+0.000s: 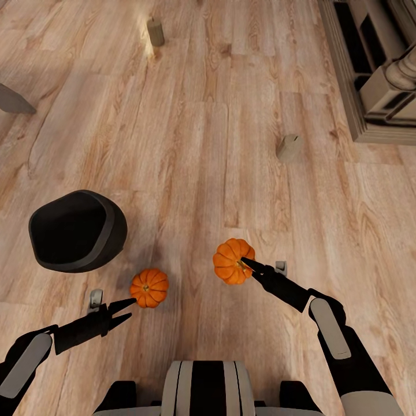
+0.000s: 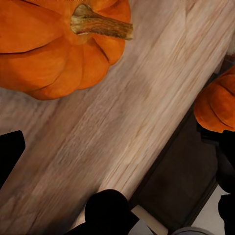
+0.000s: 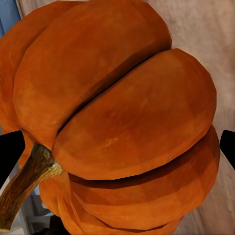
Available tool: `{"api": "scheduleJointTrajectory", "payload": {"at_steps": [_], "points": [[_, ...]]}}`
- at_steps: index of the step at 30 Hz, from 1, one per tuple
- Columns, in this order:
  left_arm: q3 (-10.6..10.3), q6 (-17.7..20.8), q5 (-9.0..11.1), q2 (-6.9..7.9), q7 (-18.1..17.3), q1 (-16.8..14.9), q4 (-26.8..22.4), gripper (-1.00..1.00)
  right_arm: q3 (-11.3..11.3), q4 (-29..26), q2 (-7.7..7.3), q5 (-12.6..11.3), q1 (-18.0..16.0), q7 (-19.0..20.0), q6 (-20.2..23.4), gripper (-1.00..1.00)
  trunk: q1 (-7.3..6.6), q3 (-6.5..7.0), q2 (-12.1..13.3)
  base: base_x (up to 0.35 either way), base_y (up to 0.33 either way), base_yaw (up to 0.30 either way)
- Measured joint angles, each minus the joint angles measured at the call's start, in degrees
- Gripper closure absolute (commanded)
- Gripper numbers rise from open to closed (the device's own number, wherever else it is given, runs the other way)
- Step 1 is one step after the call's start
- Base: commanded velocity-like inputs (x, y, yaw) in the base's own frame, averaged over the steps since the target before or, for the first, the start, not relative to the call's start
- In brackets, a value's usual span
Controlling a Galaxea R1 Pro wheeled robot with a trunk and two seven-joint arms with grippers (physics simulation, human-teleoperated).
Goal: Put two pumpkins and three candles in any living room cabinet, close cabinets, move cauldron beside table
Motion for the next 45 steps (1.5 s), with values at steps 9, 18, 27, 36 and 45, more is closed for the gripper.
{"api": "scheduleJointTrajectory", "payload": {"at_steps": [9, 18, 27, 36, 45], "points": [[0.3, -3.5, -0.1, 0.25, 0.4, 0.0, 1.1, -1.0, 0.0, 0.3, 0.0, 0.2, 0.0, 0.0, -0.1, 1.0, 0.0, 0.0, 0.0, 0.0, 0.0, 0.0], [0.8, -4.2, 0.4, 0.67, 0.1, 0.0, 3.6, -1.0, -0.1, 0.4, 0.0, 0.3, 0.0, 0.0, -0.1, 1.0, 0.0, 0.0, 0.0, 0.001, 0.0, 0.0], [2.0, -4.2, 0.3, 0.7, 0.1, 0.0, 4.8, -1.0, 0.0, 0.5, 0.0, 0.5, 0.0, 0.0, -0.1, 1.0, 0.0, 0.0, 0.0, 0.109, 0.0, 0.0], [2.0, -4.2, 0.2, 0.7, 0.1, 0.0, 4.9, -1.0, 0.0, 0.5, 0.0, 0.6, 0.0, -0.1, -0.2, 1.0, -0.01, 0.0, 0.0, 0.067, -0.071, 0.0], [2.1, -4.2, 0.2, 0.7, 0.0, 0.0, 4.8, -1.0, 0.0, 0.5, 0.0, 0.6, 0.0, -0.1, -0.2, 1.0, 0.0, 0.0, 0.0, 0.016, -0.012, 0.0]]}}
